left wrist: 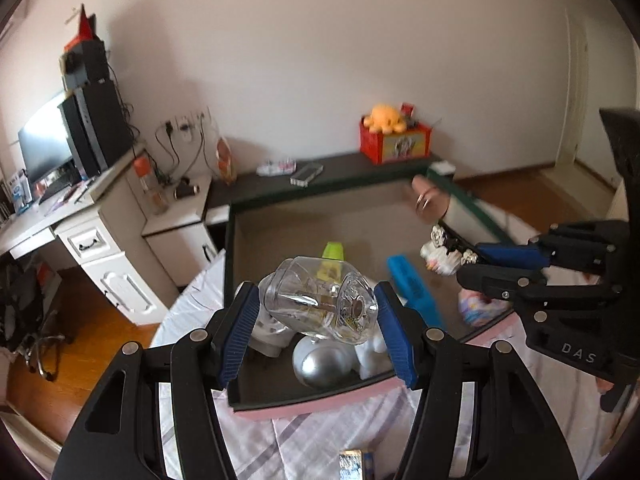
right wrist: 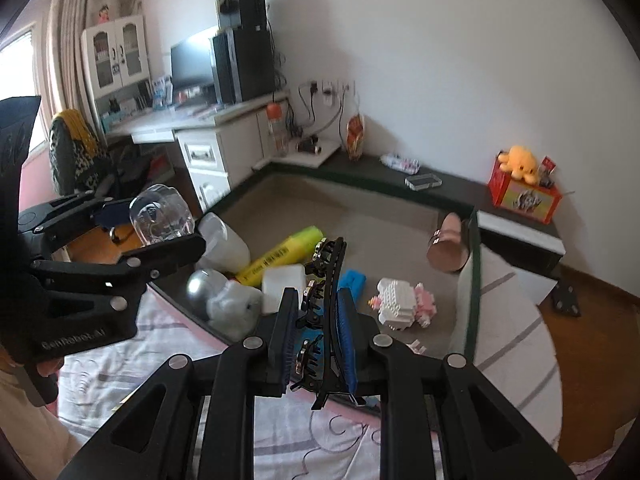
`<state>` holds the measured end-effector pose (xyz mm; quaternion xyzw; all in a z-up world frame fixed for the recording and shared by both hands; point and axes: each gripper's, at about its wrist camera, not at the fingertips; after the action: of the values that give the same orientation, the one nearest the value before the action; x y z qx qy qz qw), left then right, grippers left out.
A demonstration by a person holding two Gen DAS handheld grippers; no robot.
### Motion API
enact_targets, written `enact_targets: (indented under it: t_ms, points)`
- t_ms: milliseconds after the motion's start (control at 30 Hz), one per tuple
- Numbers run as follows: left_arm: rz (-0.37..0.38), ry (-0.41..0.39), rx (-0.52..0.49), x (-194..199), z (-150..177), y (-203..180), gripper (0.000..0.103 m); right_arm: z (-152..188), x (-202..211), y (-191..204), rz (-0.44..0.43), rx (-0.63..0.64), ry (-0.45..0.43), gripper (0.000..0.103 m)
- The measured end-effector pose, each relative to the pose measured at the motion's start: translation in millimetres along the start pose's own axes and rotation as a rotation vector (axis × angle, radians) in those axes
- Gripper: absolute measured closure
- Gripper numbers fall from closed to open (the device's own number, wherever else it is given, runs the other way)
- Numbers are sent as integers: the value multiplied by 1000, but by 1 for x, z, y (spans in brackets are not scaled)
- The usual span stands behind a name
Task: Organize rigid objects
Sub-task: 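Carry the glass bottle and hair clip over the pink box, then open both tools to drop the bottle and hair clip into the box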
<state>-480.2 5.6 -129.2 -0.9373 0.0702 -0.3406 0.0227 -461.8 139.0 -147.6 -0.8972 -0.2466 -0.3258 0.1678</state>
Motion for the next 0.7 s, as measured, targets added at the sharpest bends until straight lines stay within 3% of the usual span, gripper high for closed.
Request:
enact_targets:
  t_ms: [233, 300, 333, 367, 400, 433, 700]
  points:
    - [-20, 44, -4, -28, 7, -3, 41, 4, -25, -8, 10, -3, 31, 83]
    - [-24, 37, 3, -27, 7, -2, 33, 6, -27, -7, 12, 0, 40, 82]
    - [-19, 32, 7, -26, 6, 0, 28, 6, -26, -7, 14, -2, 38, 79]
    - [-17, 25, 8, -25, 6, 0, 19, 7, -25, -8, 21, -5, 34, 66]
    - [-17, 17, 4, -23, 6, 0, 16, 7, -24, -8, 21, -9, 30, 54]
    - [-22, 11, -4, -19, 8, -1, 15, 8, -21, -8, 24, -12, 23, 51]
    - [-14, -16, 53, 22, 16, 17, 3, 7, 11, 0, 35, -14, -8, 49]
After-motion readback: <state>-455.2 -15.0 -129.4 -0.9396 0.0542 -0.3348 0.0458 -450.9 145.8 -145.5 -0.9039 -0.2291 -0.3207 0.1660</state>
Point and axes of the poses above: each gripper's, at about its wrist camera, not at the fingertips, and x roughly against the way its jaws point, y to its left, z to its underside, and after that the axes turned 14 degrees about x, right-handed
